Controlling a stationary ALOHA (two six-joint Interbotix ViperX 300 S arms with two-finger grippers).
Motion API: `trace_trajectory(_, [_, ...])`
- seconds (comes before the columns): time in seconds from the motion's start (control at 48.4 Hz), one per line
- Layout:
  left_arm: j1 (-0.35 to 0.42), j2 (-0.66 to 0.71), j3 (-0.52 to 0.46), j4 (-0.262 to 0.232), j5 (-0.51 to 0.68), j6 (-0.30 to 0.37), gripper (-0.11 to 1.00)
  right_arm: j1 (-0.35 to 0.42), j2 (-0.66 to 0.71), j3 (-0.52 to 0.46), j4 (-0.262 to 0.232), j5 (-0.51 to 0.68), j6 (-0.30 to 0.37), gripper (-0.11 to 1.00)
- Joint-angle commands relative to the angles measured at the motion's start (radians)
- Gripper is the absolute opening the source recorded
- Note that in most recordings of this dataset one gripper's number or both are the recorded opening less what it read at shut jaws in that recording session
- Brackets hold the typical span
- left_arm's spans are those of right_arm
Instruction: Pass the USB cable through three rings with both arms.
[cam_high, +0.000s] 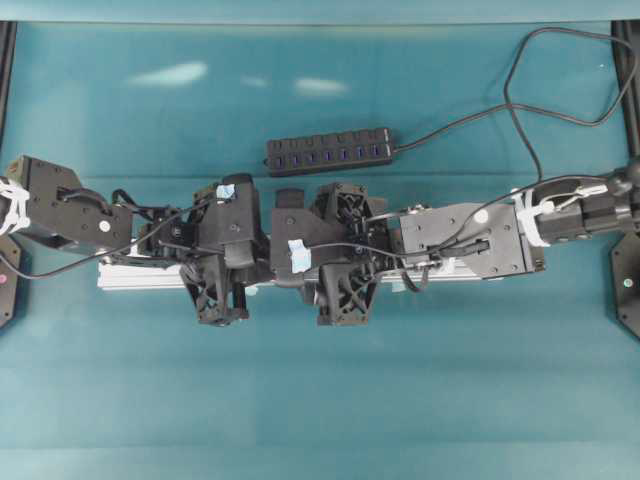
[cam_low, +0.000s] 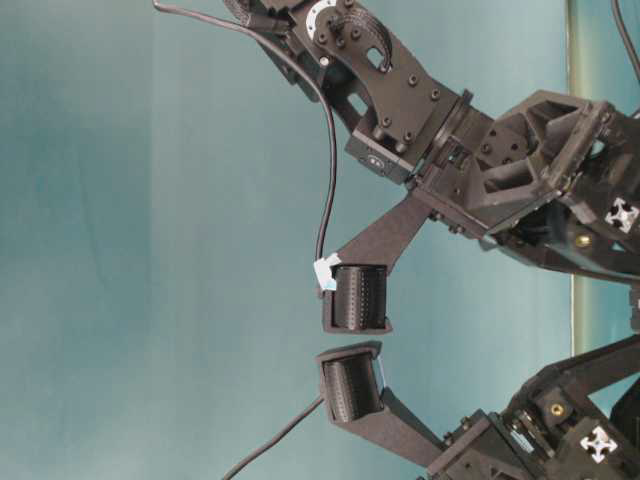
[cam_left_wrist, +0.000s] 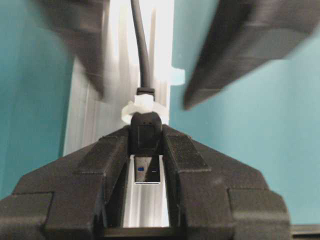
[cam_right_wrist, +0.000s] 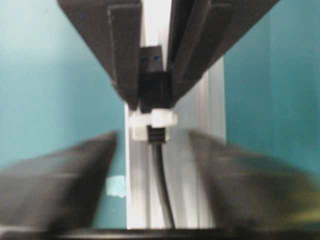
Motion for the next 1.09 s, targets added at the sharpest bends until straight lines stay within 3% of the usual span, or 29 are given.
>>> trace_trajectory(0.0, [-0.003,-0.012,-0.008,0.000,-0.002,0.002,0.22,0.003,-0.021,-0.006,0.002,-0.008,0.008,0.58])
trace_trajectory(0.103, [-0.002,-0.012,-0.006,0.002,0.000,0.002,0.22,0.003,-0.023,-0.006,-0.002,-0.009,0.006,0.86])
trace_trajectory(0.145, [-0.003,-0.012,-0.006,0.002,0.000,0.002,0.22,0.002,-0.026,-0.006,-0.003,-0.011,0.006,0.90])
trace_trajectory(0.227, [-0.003,-0.012,-0.003,0.002,0.000,-0.003,0.22,-0.002,-0.029,-0.006,-0.002,-0.011,0.006,0.86])
trace_trajectory(1.074, [-0.018,-0.123,0.017,0.000,0.103,0.006,0.22,-0.049,-0.207,0.115,-0.002,-0.078,0.009,0.86])
